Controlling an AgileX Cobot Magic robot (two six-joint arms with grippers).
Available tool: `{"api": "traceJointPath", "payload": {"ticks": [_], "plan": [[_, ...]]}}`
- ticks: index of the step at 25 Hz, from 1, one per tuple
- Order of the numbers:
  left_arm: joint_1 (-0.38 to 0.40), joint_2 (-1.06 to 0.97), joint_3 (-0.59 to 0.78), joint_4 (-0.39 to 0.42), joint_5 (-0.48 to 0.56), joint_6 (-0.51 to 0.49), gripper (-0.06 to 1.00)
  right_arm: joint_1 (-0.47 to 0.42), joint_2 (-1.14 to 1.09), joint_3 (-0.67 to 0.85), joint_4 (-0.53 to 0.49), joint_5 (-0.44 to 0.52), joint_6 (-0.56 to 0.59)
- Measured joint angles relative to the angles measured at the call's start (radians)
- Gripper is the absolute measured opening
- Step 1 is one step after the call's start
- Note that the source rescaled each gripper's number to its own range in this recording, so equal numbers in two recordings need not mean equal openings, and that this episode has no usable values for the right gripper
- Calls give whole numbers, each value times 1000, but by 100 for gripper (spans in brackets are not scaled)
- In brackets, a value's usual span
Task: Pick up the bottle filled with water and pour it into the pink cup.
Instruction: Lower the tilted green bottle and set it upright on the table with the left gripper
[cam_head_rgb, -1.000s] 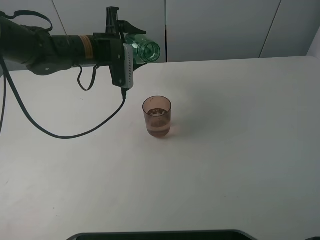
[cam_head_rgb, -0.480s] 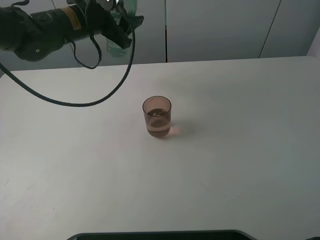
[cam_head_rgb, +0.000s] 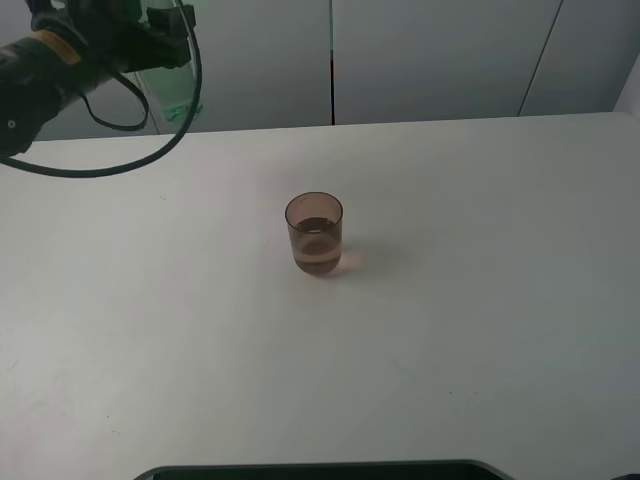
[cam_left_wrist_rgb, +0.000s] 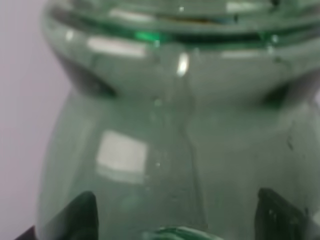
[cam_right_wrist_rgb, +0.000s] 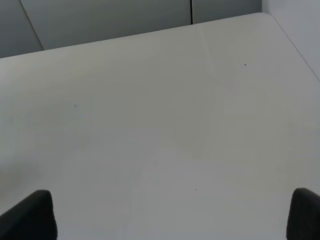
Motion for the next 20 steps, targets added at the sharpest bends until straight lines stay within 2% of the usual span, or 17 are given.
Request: {"api": "traceJointPath", "payload": {"ticks": [5,11,20], "plan": [[68,2,117,-53,-140,0,0,0,0,0,0,0,0],[86,104,141,-75,-294,0,0,0,0,0,0,0,0],[86,326,105,-66,-295,-50,0,0,0,0,0,0,0]]}}
